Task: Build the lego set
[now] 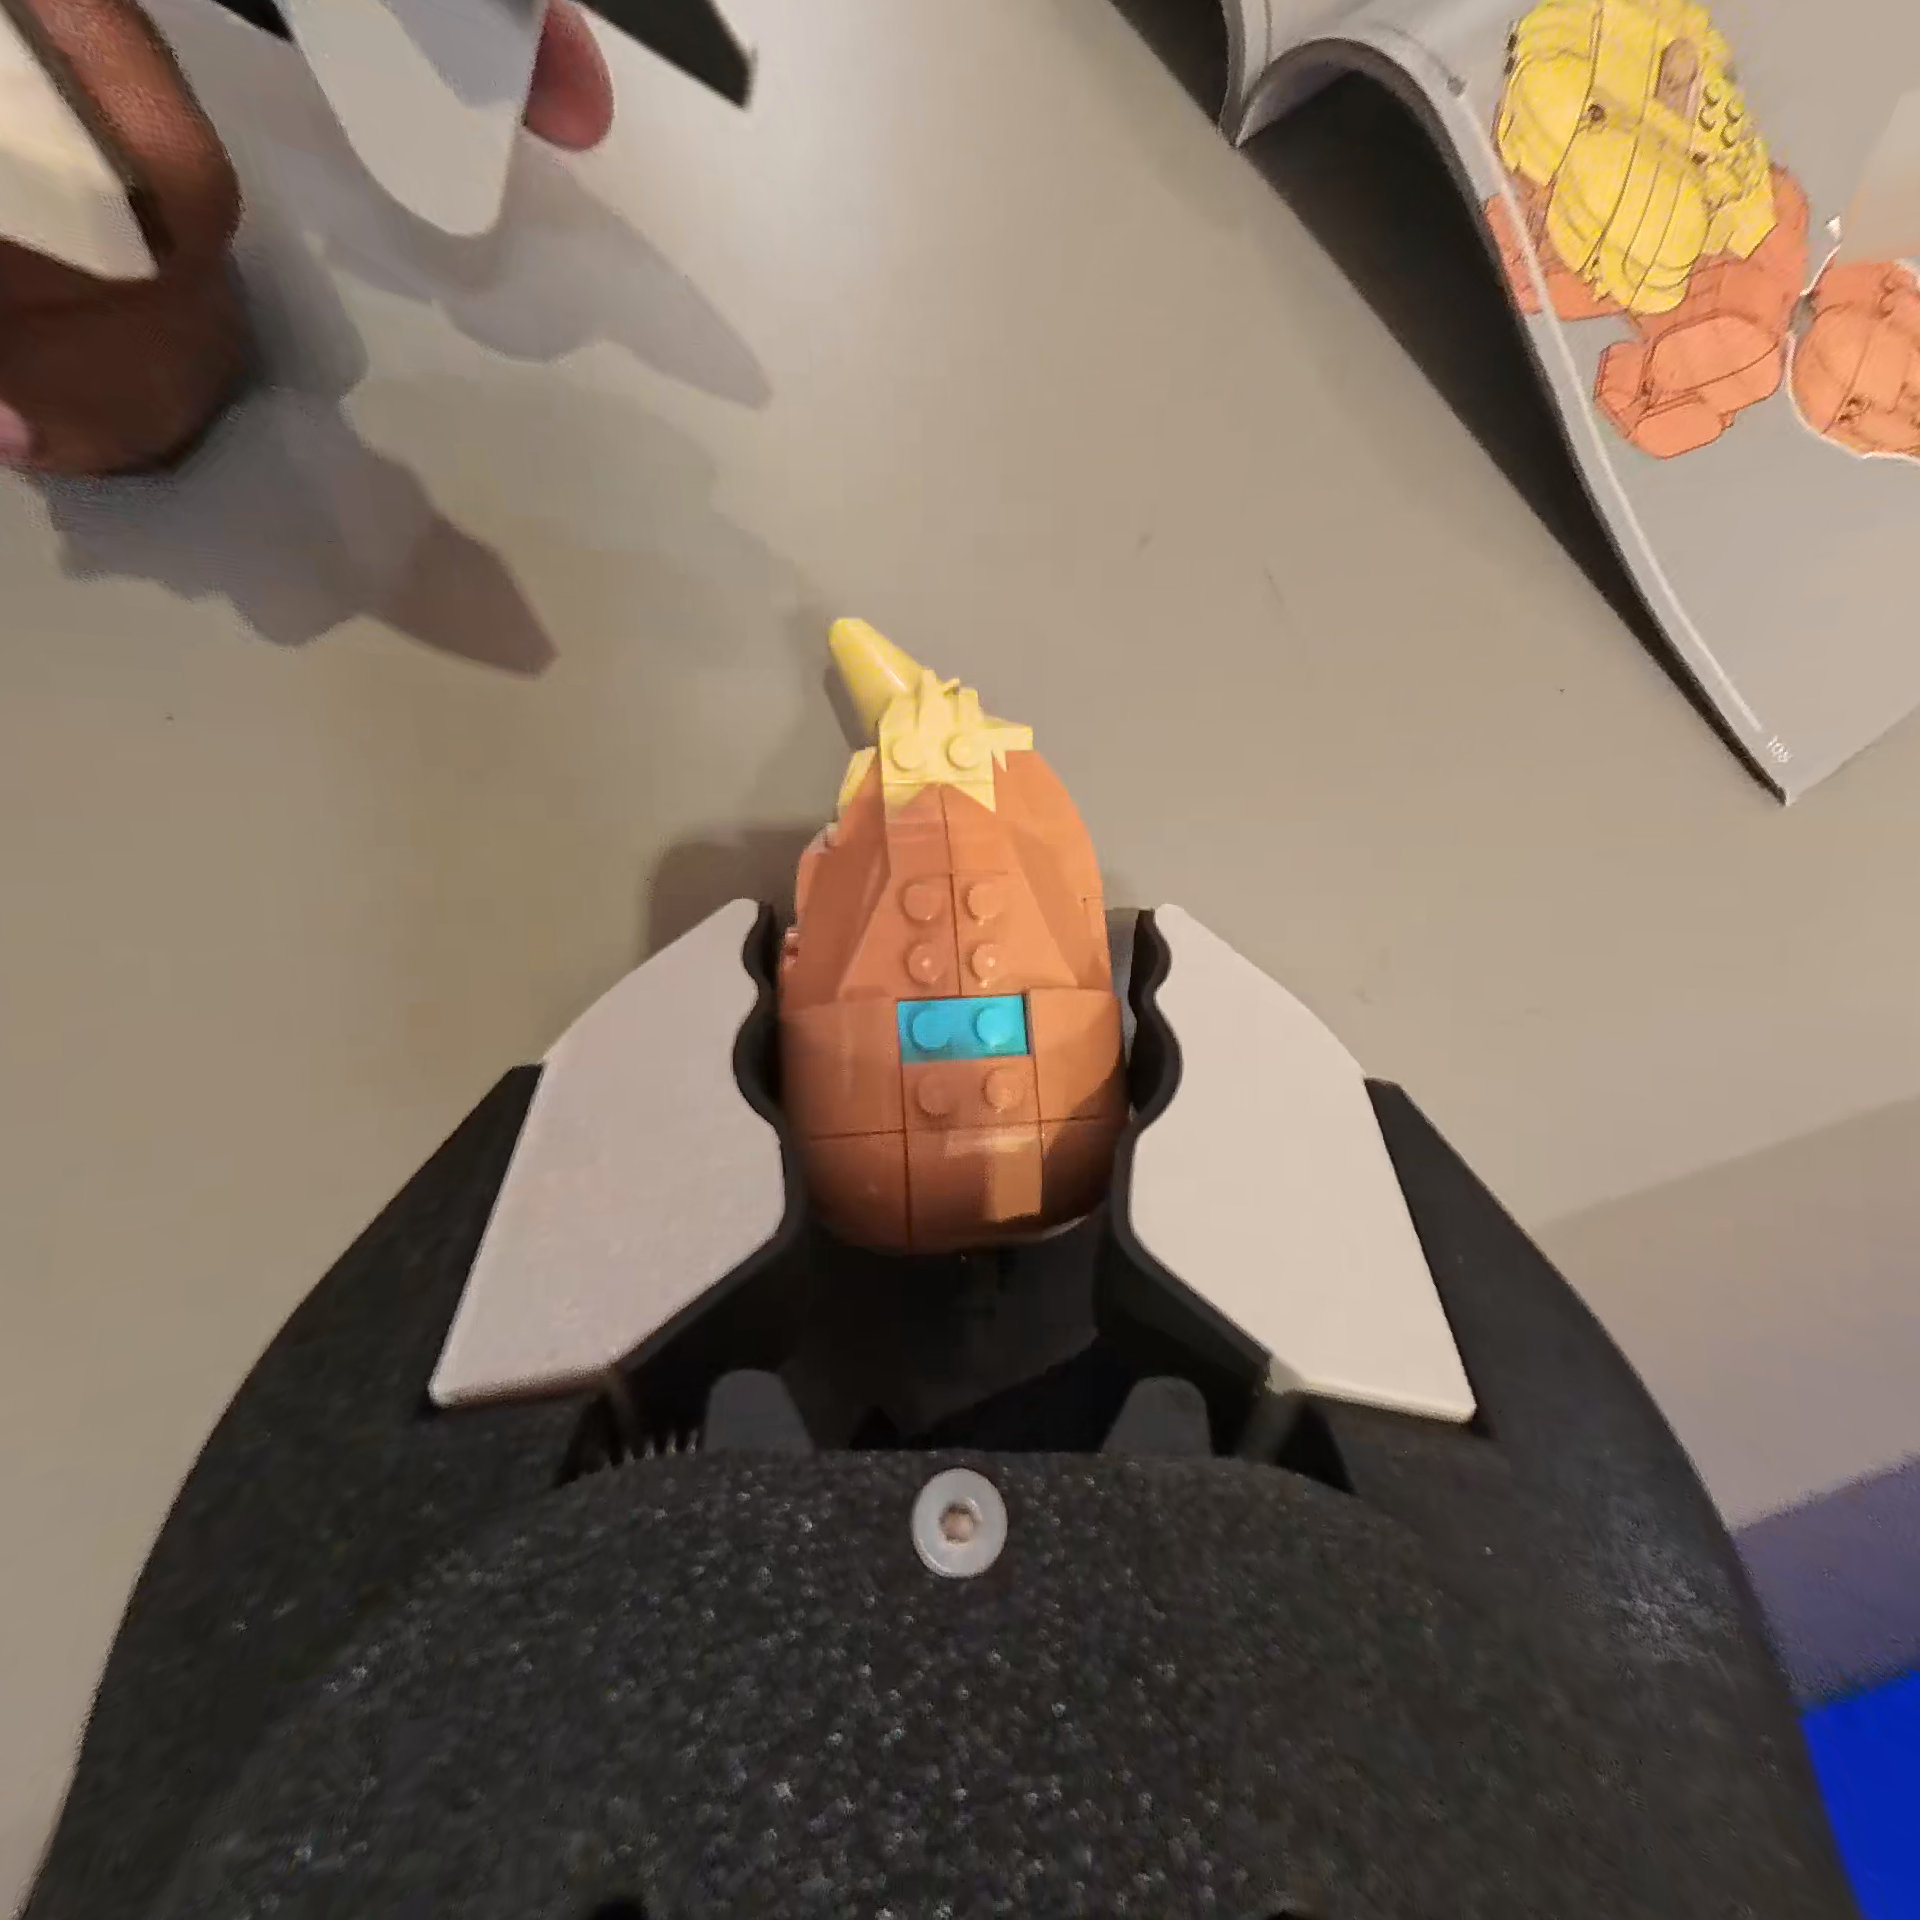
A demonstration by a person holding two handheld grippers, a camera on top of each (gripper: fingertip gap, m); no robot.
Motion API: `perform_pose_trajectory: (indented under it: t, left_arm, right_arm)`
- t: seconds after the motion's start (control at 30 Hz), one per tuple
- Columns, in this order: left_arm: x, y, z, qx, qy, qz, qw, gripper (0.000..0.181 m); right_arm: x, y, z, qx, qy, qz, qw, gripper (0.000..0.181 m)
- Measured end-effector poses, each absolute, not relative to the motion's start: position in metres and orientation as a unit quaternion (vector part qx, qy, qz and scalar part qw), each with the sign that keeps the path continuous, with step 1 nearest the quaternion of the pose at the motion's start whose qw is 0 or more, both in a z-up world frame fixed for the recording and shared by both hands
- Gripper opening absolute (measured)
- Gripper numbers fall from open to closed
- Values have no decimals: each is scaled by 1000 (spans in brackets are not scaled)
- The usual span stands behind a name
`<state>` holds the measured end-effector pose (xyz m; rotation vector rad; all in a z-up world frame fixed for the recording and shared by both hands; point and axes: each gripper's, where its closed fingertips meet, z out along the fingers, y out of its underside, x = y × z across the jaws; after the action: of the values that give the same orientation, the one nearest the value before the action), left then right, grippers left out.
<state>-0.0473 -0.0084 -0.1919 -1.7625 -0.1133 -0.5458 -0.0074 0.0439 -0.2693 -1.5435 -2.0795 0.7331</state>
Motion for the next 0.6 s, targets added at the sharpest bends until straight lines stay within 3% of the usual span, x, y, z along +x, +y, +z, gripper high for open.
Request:
perform_pose_trajectory:
  t: [0.33,0.6]
  left_arm:
    - [-49,-19,-178,-723,-17,-254,642,73]
    - [-52,-18,-175,-716,-19,-269,644,72]
  right_arm:
    - [5,45,-258,-551,-746,277,252,66]
    - [45,29,-203,-525,-730,342,271,67]
